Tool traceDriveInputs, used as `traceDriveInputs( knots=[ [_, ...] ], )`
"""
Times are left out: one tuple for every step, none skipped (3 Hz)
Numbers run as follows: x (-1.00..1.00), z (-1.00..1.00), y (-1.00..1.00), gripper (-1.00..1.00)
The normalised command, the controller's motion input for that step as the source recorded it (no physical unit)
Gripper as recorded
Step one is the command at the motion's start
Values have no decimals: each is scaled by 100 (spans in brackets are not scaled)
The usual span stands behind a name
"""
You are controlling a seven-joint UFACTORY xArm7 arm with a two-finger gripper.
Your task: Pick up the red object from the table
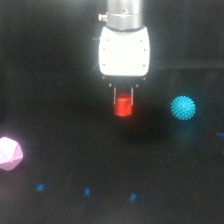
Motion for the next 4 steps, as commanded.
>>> traceDriveInputs(
  knots=[
    [10,1,29,-100],
    [49,27,-13,-100],
    [-22,-39,66,-100],
    [-55,-8,-79,-100]
  ],
)
